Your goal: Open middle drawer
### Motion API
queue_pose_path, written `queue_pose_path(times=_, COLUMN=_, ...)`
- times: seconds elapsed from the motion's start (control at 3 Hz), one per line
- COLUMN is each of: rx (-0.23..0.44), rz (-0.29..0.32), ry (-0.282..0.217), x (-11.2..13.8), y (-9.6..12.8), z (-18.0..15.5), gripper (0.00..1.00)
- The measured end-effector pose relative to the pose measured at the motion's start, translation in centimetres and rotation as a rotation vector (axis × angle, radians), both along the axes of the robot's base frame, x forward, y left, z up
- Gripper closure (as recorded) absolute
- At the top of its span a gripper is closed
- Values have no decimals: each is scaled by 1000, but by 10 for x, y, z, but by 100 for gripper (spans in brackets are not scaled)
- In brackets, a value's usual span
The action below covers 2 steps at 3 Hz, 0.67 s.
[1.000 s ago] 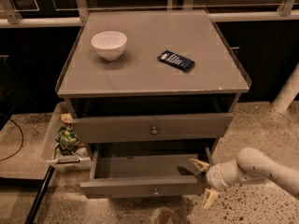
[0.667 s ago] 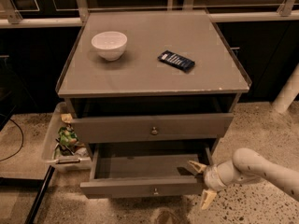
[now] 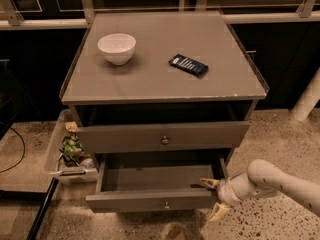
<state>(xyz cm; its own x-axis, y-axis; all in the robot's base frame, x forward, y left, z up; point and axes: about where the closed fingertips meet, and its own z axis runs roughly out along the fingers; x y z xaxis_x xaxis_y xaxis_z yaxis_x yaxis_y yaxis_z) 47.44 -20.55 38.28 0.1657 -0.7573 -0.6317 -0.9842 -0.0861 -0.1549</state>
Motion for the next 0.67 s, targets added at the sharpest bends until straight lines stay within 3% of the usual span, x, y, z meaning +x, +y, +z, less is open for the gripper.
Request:
queue_pose_path(times=0.33, rx=0, rz=0, ry=0, x=0, y=0, z=2, gripper=42)
queue_pose_path(times=0.67, rx=-22, rz=-32, ry=-14, x=-17, y=-15, z=10, gripper=65)
